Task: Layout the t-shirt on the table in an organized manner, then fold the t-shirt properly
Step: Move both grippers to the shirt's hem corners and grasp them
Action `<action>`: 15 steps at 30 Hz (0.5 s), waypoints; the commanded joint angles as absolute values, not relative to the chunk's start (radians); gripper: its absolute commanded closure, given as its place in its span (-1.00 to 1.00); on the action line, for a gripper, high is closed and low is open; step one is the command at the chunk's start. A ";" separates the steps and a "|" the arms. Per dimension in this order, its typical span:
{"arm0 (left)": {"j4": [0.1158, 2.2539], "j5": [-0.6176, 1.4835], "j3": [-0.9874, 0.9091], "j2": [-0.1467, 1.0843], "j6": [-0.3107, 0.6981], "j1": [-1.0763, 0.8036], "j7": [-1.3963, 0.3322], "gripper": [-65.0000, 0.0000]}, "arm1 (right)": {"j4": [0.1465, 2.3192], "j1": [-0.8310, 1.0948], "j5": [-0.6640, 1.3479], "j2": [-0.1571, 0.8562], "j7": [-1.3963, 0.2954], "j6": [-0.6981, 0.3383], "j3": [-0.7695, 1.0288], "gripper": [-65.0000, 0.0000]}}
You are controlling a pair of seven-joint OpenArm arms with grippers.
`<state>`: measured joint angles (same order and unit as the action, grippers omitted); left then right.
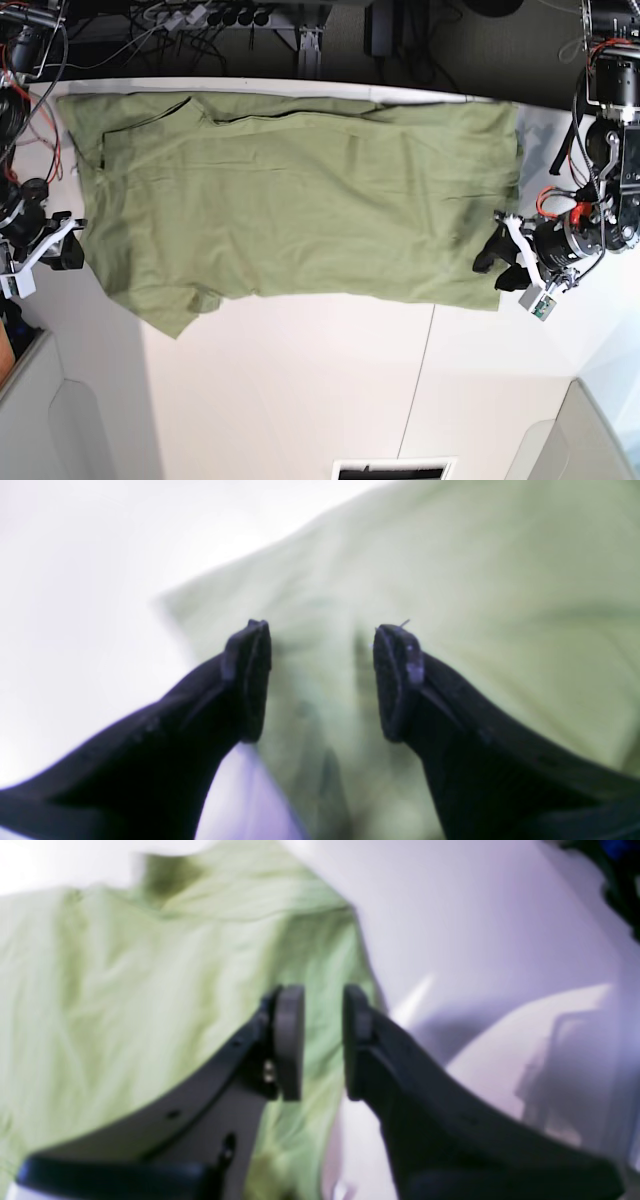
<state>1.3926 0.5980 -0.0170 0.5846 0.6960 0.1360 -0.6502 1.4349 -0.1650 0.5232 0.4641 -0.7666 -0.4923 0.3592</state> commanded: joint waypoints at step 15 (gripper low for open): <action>0.814 0.654 -0.027 0.576 0.698 0.463 -0.625 -0.09 | 0.785 -0.605 0.441 0.480 -0.681 -0.527 0.364 0.03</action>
